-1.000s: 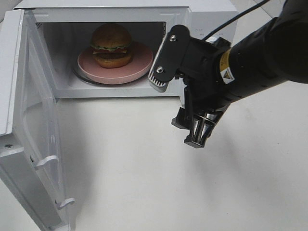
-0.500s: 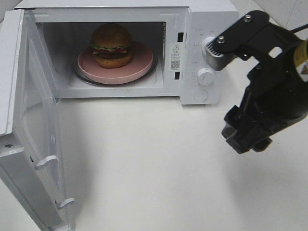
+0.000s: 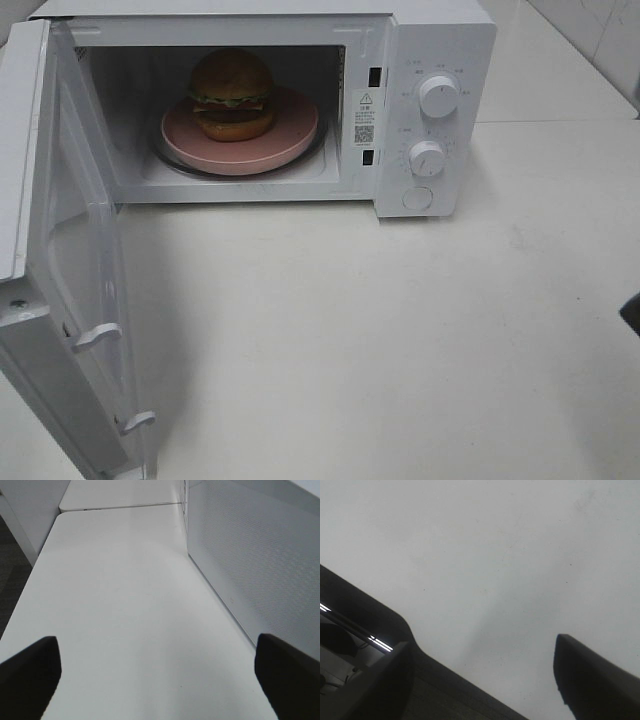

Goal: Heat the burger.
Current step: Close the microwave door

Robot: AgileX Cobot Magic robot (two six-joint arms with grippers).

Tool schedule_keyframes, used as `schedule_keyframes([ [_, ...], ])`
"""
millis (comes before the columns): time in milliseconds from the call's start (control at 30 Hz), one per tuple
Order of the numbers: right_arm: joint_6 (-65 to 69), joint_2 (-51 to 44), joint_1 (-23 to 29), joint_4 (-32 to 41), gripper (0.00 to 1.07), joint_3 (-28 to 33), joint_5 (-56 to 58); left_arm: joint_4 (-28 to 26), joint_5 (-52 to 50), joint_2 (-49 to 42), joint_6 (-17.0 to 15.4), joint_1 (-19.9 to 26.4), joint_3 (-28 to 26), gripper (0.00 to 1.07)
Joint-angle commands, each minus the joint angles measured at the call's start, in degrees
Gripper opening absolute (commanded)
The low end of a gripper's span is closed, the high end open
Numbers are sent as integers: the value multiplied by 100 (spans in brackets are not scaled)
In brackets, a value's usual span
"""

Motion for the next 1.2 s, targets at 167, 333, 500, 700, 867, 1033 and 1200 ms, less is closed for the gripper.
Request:
schedule_keyframes([
  [167,-23,-773,-17,17,75,11,602,-29,-52,-149,-29,-29,6,98],
  [333,-23,-1369,-17,11,75,86,808,-29,-52,-149,-29,-29,6,98],
  [500,-17,-2320,-29,-34,75,745,682,-29,-52,-149,-29,-29,6,98],
  [700,57,-2807,-413,23,75,1255,367,-29,-52,-149,-29,-29,6,98],
  [867,34,-3214,-1043,92,75,1702,-92,-29,-52,-149,-29,-29,6,98],
  [1033,-6,-3512,-1467,304,75,1851,-527,0,-52,-149,-23,-29,6,98],
  [1200,-298,-3850,-1914,556,75,1914,-567,0,-52,-149,-29,-29,6,98],
])
